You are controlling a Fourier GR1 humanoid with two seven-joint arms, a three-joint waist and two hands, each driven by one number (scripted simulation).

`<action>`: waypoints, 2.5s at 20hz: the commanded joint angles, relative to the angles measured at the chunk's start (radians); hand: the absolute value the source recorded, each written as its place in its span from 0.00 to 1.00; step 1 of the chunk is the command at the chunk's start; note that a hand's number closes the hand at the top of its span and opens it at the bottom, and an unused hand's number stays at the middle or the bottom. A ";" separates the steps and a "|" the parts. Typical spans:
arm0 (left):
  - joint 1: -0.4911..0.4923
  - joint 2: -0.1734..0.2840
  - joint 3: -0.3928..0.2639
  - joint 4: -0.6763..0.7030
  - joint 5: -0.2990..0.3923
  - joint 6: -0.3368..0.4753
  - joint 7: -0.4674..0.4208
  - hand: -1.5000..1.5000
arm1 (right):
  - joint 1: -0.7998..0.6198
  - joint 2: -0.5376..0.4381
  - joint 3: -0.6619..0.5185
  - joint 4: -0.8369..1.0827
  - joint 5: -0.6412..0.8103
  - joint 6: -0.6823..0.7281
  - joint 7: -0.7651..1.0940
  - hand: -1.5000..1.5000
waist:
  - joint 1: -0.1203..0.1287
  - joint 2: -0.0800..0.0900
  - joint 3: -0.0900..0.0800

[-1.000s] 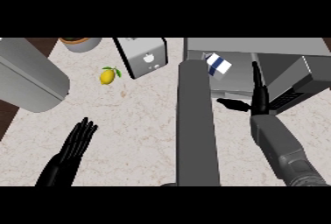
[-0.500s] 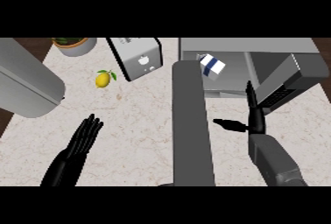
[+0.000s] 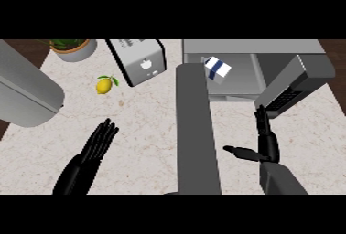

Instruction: Pick up the milk, place it into the microwave and close the microwave

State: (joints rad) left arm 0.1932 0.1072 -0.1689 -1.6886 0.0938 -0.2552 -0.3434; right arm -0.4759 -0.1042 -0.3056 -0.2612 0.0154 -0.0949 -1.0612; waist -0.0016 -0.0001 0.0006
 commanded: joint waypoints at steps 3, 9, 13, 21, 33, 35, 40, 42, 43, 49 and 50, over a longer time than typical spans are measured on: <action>0.026 0.024 -0.076 0.026 -0.065 -0.048 -0.005 1.00 | 0.128 0.006 0.017 -0.121 -0.040 0.209 -0.086 0.00 | -0.017 -0.008 -0.002; -0.080 0.024 -0.084 0.090 -0.145 -0.015 0.046 1.00 | 0.302 0.003 0.052 -0.351 -0.083 0.282 -0.043 0.00 | -0.030 -0.008 -0.003; -0.094 0.039 -0.175 0.079 -0.246 -0.028 0.063 1.00 | 0.426 0.037 0.104 -0.528 -0.076 0.238 0.007 0.00 | -0.027 -0.008 -0.003; -0.152 0.004 -0.295 0.245 -0.377 -0.040 0.017 1.00 | 0.716 0.010 0.163 -0.966 -0.144 0.296 0.186 0.00 | -0.027 -0.005 -0.004; -0.488 -0.106 -0.626 0.654 -0.207 0.284 -0.013 1.00 | 0.930 -0.073 0.152 -1.352 -0.269 0.438 0.311 0.00 | -0.039 0.004 -0.003; -0.519 -0.107 -0.709 0.667 -0.126 0.371 0.000 1.00 | 0.901 -0.077 0.159 -1.417 -0.313 0.444 0.379 0.00 | -0.063 0.008 -0.005; -0.670 -0.107 -0.806 0.665 -0.008 0.498 0.072 1.00 | 0.935 -0.061 0.214 -1.548 -0.286 0.413 0.453 0.00 | -0.093 0.012 -0.006; -0.664 -0.107 -0.833 0.682 0.011 0.559 0.041 1.00 | 0.961 -0.088 0.207 -1.565 -0.298 0.443 0.456 0.00 | -0.122 0.016 -0.007; -0.691 -0.107 -0.842 0.672 0.038 0.563 0.073 1.00 | 0.964 -0.075 0.221 -1.565 -0.288 0.441 0.445 0.00 | -0.137 0.018 -0.007; -0.780 -0.107 -0.810 0.667 0.155 0.669 0.085 1.00 | 0.923 -0.116 0.212 -1.605 -0.298 0.455 0.483 0.00 | -0.182 0.032 -0.009; -0.762 -0.107 -0.755 0.639 0.210 0.672 0.029 1.00 | 0.927 -0.109 0.214 -1.612 -0.314 0.464 0.474 0.00 | -0.194 0.039 -0.012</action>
State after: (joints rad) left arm -0.5446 0.0112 -0.9669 -1.0115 0.2053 0.3608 -0.2654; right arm 0.4579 -0.2009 -0.0909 -1.8437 -0.2842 0.3567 -0.5995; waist -0.1653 0.0286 -0.0071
